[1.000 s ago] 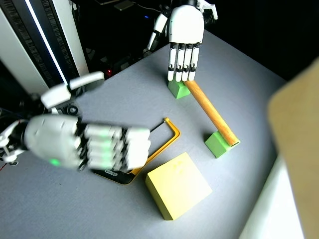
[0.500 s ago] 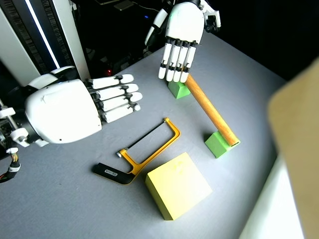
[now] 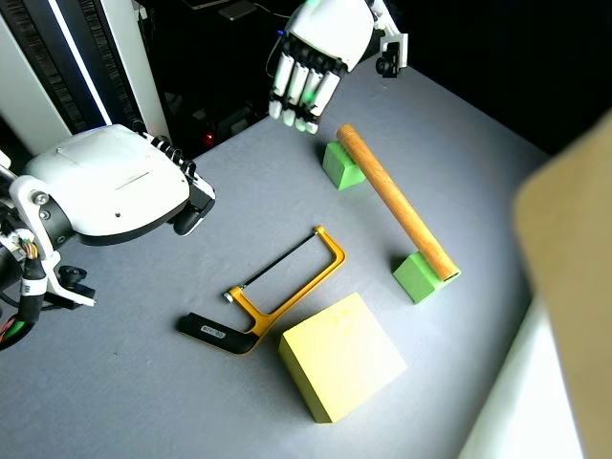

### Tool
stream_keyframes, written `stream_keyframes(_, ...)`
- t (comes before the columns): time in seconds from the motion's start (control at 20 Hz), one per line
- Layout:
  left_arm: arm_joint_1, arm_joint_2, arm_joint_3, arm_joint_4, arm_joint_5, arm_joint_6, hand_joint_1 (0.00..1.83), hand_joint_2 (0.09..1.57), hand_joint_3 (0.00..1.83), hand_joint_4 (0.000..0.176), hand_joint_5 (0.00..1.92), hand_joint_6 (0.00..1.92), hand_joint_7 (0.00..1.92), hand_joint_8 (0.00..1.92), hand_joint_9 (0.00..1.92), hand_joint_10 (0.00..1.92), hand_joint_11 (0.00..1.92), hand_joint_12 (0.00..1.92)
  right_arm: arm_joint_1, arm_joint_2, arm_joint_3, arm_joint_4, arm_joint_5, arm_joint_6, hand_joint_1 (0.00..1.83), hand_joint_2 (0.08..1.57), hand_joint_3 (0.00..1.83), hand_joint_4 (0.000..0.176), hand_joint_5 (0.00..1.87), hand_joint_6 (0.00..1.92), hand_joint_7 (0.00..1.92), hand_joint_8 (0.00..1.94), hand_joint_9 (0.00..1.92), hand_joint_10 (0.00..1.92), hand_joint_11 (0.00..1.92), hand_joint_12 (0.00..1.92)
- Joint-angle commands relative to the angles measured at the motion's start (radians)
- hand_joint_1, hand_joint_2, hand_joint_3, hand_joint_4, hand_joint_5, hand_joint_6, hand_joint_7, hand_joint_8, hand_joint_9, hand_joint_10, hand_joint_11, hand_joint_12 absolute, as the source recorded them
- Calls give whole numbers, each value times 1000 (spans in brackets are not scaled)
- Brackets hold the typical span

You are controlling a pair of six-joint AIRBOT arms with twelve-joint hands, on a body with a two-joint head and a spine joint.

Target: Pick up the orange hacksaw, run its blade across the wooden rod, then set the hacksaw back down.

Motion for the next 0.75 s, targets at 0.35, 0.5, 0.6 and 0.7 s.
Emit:
stream_keyframes(0.35,-8,-10,2,-56,-123,3,471,1321,3,0,1335,1921,1370,1921,1397,1921,1394,1921,54,-17,23,34,86,-57,451,1317,14,0,1217,1921,1374,1941,1518,1921,1651,1921)
stream_keyframes(0.5,-6,-20,30,-56,-141,-3,495,1321,2,0,1331,1921,1391,1921,1403,1921,1471,1921,71,-22,25,34,69,-46,434,1379,12,0,1184,1921,1351,1941,1488,1921,1613,1921)
stream_keyframes(0.6,-8,-29,52,-56,-147,-5,490,1330,4,0,1288,1921,1363,1921,1379,1921,1443,1921,79,-28,26,34,65,-43,446,1393,7,0,1160,1921,1339,1941,1474,1921,1596,1921)
stream_keyframes(0.7,-9,-37,72,-56,-157,-5,483,1341,4,0,1273,1921,1357,1921,1377,1921,1422,1921,82,-32,25,41,63,-46,435,1402,5,0,1155,1921,1331,1941,1461,1921,1579,1921)
